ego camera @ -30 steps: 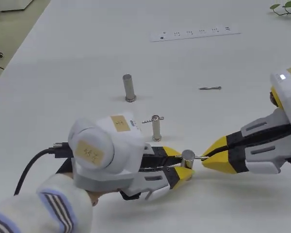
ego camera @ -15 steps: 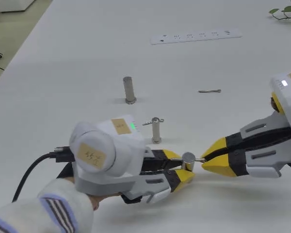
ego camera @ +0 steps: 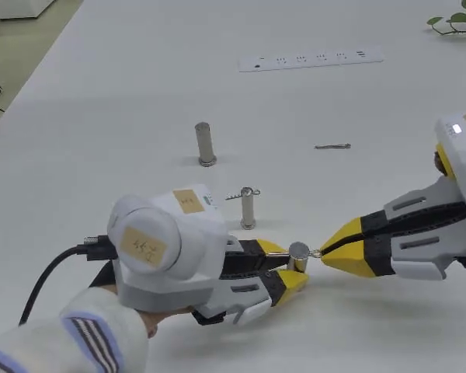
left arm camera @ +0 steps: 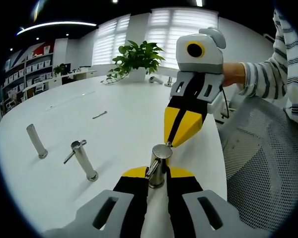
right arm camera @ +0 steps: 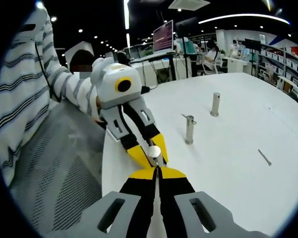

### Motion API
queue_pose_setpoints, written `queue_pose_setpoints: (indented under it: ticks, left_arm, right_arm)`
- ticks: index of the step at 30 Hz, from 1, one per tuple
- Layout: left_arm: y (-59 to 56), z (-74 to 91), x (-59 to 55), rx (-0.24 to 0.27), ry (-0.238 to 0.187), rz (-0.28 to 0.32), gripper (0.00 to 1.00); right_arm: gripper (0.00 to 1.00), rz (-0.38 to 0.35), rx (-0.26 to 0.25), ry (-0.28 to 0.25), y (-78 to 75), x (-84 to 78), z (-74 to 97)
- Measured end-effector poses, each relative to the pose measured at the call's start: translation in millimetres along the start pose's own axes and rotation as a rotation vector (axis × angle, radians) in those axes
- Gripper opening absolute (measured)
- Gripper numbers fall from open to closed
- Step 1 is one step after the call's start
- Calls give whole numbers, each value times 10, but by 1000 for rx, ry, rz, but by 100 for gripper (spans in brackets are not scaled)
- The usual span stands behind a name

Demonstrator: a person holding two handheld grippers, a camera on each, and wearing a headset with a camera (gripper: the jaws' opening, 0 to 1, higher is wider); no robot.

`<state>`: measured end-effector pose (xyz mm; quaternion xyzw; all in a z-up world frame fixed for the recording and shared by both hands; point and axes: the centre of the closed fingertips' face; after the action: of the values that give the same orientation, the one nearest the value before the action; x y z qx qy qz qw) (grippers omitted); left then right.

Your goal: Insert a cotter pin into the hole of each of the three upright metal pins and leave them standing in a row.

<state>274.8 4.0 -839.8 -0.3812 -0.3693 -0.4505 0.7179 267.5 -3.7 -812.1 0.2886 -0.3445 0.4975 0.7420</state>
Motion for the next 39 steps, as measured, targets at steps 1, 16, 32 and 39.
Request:
queue_pose_setpoints:
  ticks: [1,16,32,39]
  left_arm:
    - [-1,1,0,-1,0,4,12]
    - [-32,27,-5,-25,-8,45,16]
    - [-31,302,-96,-9,-18,39,56]
    - [42,450,-80,65,-61,62,79]
  right_arm:
    - [3,6,-2,4,3,-15,-3]
    - [3,16,-5,14,14,-2,-76]
    - [15,60,7,-5,77,103,-198]
    - [17,77,12,3,90,101,-263]
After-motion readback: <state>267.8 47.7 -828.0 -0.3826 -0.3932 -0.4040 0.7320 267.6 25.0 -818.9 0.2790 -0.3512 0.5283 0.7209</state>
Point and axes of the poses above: the centre of the closed fingertips' face, and the gripper's own axes: z roughly backward along the fingers, y roughly to its left, x roughly out of its top, and after that the axes turned 8 degrees about -x, right-handed
